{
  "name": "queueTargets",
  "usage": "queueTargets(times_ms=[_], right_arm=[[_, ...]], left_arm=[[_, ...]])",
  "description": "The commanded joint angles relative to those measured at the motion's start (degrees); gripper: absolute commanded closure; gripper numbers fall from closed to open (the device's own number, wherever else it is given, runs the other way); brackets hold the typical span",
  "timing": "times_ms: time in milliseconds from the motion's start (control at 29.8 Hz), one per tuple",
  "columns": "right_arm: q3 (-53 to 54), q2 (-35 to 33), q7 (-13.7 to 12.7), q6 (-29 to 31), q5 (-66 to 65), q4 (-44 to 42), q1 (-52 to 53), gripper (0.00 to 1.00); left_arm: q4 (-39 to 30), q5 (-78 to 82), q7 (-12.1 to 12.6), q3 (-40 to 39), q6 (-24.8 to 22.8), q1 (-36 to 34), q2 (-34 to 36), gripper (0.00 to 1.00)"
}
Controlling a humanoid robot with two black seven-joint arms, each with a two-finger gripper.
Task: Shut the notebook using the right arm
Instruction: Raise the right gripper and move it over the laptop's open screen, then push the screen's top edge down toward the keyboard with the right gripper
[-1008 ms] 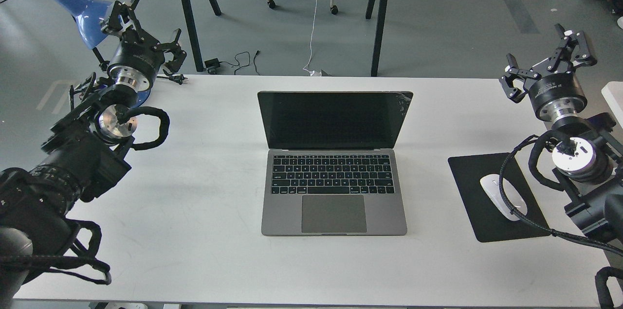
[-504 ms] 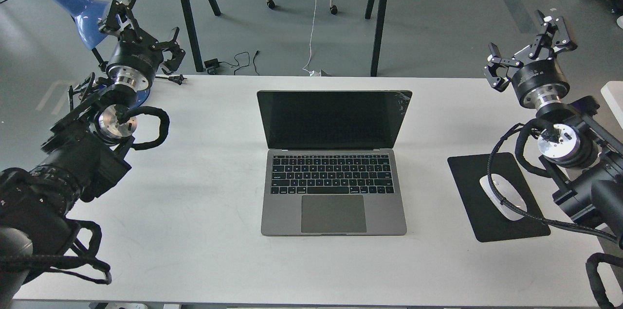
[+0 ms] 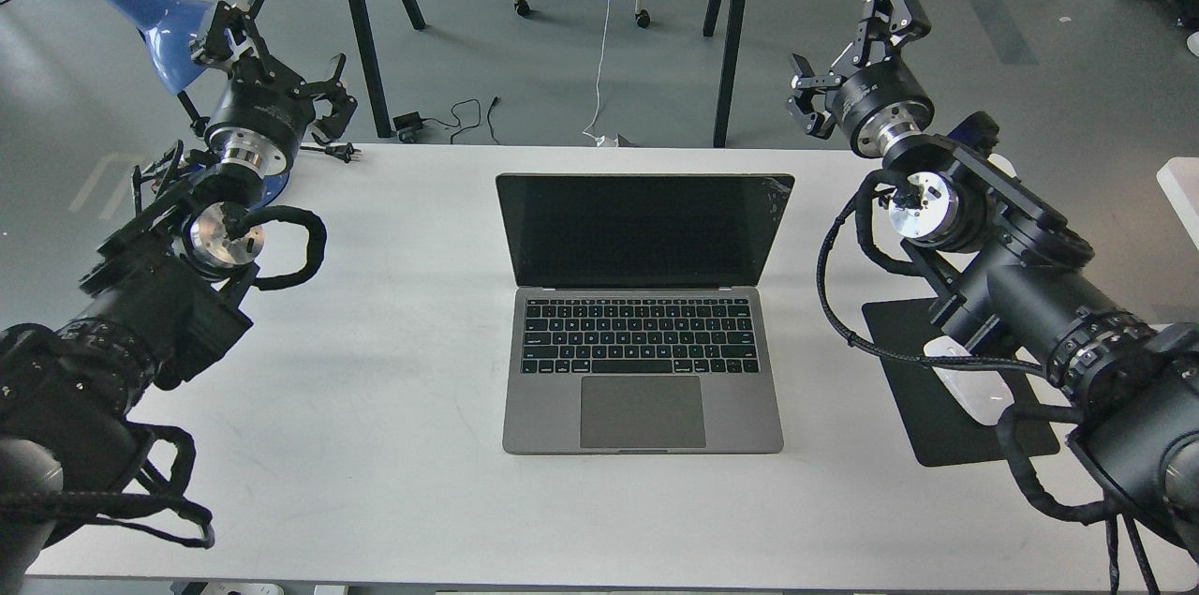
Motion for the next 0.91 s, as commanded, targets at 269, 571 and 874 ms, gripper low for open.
queueTargets(times_ms=[269, 571, 874], right_arm=[[-4.37, 1.37, -0.67, -0.06, 0.2, 9.91, -5.45, 0.0], [-4.54, -4.34, -0.67, -2.18, 0.11, 20.73, -10.55, 0.0], [-5.59, -12.33, -0.67, -2.7, 0.02, 30.4, -14.33, 0.0]], left_arm=[[0.0, 0.34, 0.09, 0.08, 0.0, 0.03, 0.14, 0.0], [0.0, 0.34, 0.0, 0.08, 0.0, 0.03, 0.14, 0.0], [-0.09, 0.34, 0.0, 0.08, 0.0, 0.03, 0.14, 0.0]])
